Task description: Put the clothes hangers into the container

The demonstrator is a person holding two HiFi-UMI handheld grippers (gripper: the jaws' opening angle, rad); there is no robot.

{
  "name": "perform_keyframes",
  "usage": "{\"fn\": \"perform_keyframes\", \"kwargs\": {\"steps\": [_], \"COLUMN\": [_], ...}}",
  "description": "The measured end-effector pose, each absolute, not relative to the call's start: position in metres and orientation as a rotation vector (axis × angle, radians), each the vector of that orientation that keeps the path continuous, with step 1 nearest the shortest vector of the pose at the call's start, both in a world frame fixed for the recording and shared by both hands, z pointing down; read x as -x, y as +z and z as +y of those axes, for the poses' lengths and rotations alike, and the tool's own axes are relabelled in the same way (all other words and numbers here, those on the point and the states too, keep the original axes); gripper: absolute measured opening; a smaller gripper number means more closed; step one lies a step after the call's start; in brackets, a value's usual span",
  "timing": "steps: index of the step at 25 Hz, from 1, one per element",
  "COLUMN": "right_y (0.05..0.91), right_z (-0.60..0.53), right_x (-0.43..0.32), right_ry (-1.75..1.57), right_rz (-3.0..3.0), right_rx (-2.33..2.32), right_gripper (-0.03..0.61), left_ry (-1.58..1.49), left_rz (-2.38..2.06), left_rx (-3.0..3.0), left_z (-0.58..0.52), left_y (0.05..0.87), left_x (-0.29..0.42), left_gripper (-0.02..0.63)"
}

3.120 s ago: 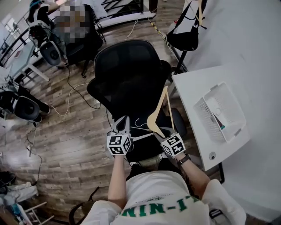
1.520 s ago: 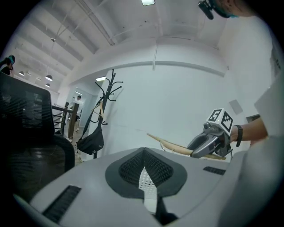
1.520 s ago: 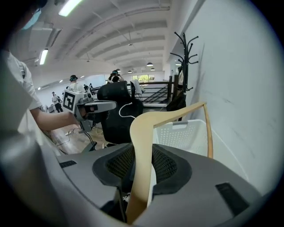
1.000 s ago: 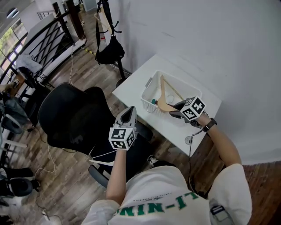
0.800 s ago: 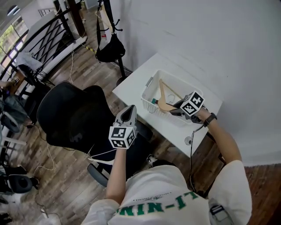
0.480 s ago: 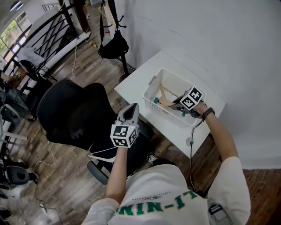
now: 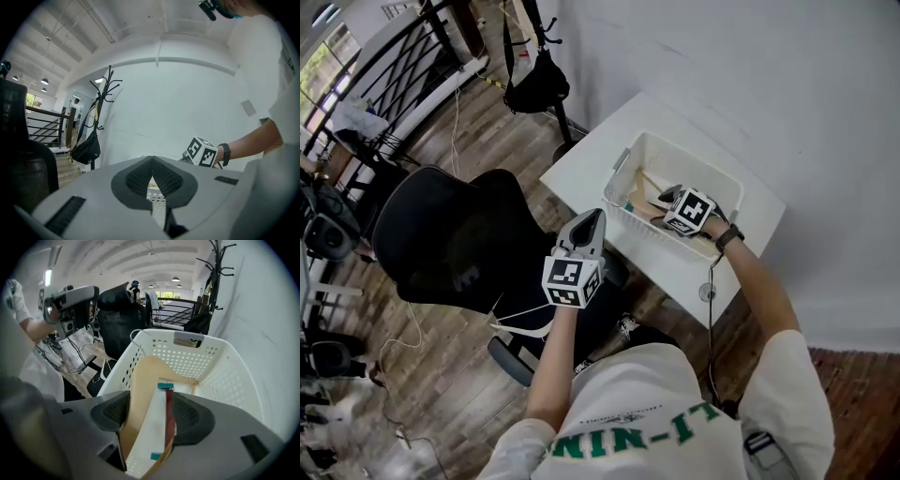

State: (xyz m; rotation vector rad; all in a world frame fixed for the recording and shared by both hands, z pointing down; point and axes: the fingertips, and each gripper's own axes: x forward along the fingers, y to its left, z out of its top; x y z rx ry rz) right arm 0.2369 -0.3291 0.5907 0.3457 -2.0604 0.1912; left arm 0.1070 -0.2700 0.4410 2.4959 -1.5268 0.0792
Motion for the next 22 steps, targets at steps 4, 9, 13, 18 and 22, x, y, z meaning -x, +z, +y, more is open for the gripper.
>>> {"fn": "perform_keyframes", "kwargs": {"steps": [4,9,13,18,22], "right_y": [0.593,0.586,0.555,0.501,0.469], "right_z": [-0.331,-0.332,-0.335,-0.330,-0.311], "right_x": [-0.237,-0.243,-0.244,-0.224,-0.194], "right_ry": [0.106,0.069,-0.017,-0.104,-0.097], "right_rz": [-2.020,-2.026,-2.015,-2.103,-2.200], "right_rx": [-0.385,-0.438,-0.522,-0.594,-0.562], "right_gripper": [0.311,0.328,0.342,0.328,0.314], "left_ry": [0.097,0.101,0.086,0.068,0.062], "left_rz": [-1.513,-1.521,-1.545,-1.594,-1.654], "left_rx": [-2.500,-2.490,-2.476,-2.458,-2.423], "left_z": [-0.274,-0.274,-0.270,-0.256,-0.243], "left_y": [0.445,0.446,0.441,0.433,0.431], "left_x": [-0.114,-0.113,-0.102,-0.081,-0.057], "left_gripper": [0.012,0.012,0.012,0.012,0.012]}}
